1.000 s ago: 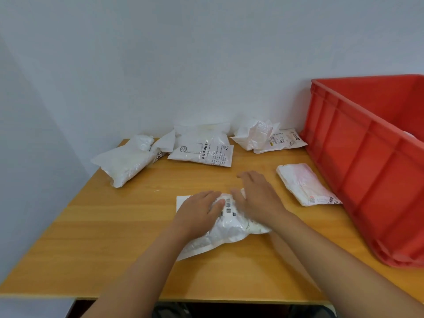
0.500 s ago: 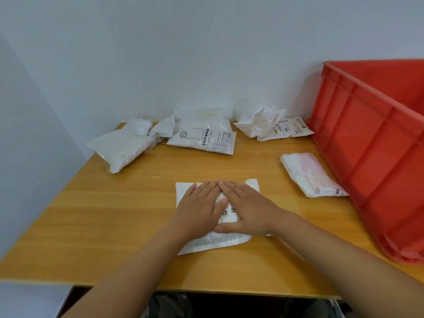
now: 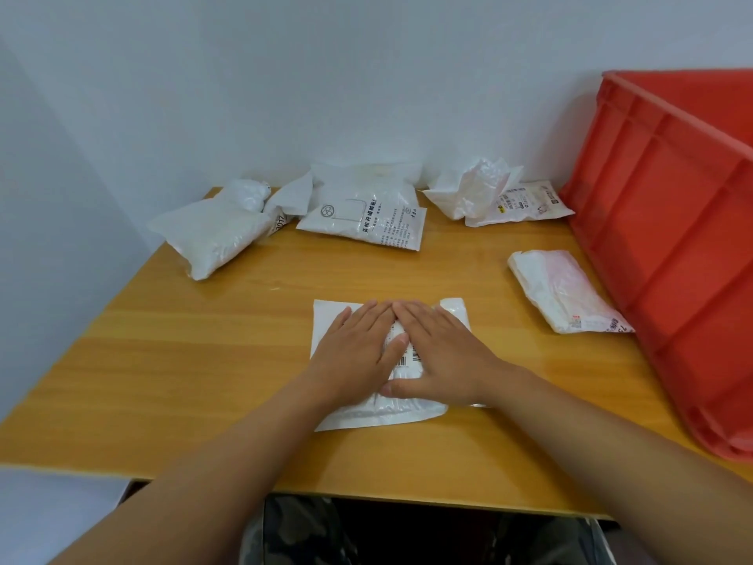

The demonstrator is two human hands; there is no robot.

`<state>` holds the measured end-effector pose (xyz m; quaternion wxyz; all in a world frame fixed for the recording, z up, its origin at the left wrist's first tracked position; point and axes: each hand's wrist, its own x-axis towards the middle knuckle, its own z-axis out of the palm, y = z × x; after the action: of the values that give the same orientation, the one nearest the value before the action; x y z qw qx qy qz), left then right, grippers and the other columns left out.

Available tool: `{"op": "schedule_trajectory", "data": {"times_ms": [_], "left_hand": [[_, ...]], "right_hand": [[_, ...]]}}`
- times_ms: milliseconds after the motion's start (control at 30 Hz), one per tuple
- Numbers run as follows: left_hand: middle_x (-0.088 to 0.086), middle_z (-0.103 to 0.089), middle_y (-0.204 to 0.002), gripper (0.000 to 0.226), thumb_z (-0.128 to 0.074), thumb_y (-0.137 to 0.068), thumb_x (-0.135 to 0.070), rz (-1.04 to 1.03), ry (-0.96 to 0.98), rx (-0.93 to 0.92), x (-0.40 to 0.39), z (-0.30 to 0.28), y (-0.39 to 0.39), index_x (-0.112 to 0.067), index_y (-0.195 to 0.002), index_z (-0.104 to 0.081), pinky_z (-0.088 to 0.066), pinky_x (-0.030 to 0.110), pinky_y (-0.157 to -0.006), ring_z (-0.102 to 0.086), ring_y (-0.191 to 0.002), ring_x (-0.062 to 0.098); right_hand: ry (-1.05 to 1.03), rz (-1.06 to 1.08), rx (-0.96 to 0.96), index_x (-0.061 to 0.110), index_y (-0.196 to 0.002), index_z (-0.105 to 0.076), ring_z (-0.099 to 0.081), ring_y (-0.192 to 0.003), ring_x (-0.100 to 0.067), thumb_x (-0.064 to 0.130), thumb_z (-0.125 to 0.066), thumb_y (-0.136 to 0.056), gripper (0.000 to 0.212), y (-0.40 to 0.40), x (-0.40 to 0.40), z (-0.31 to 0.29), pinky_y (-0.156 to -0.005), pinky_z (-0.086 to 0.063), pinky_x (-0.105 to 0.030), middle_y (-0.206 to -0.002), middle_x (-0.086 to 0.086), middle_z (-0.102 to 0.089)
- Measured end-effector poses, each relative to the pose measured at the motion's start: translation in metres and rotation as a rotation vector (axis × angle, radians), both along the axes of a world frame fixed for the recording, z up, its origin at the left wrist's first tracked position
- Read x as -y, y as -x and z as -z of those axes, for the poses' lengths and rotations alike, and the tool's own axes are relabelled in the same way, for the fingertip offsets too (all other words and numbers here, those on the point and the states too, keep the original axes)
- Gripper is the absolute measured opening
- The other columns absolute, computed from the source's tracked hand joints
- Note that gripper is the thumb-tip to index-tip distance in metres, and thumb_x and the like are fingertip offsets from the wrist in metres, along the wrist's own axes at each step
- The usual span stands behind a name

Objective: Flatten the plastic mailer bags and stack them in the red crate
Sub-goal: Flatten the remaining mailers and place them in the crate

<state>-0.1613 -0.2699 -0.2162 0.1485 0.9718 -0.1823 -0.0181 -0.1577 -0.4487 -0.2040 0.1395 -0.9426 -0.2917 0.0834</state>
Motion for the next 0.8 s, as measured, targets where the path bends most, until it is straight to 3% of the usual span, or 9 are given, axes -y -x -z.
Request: {"op": "schedule_trajectory", "data": {"times_ms": [300, 800], "left_hand": [[-0.008, -0.023, -0.162, 0.059, -0.021, -0.103, -0.048, -0.006, -0.011, 0.025, 0.0005, 0.002, 0.0004, -0.023, -0.157, -0.018, -0.005, 0.036, -0.123, -0.012, -0.15, 0.011], [-0.011, -0.022, -0.162, 0.058, -0.028, -0.104, -0.047, -0.016, 0.141, -0.053, -0.001, -0.0009, 0.002, -0.026, -0.157, -0.019, -0.002, 0.033, -0.123, -0.008, -0.15, 0.005]], "right_hand": [[0.021, 0.0, -0.006, 0.017, -0.158, 0.006, 0.01, -0.151, -0.007, 0.085, -0.04, -0.075, 0.117, 0.0, -0.001, 0.0007, -0.124, 0.006, -0.034, -0.167, 0.006, 0.006], [0.019, 0.008, -0.061, 0.017, -0.159, 0.008, 0.014, -0.151, -0.007, 0.083, -0.045, -0.08, 0.116, 0.004, -0.0026, -0.0046, -0.124, 0.007, -0.036, -0.167, 0.005, 0.01]]}}
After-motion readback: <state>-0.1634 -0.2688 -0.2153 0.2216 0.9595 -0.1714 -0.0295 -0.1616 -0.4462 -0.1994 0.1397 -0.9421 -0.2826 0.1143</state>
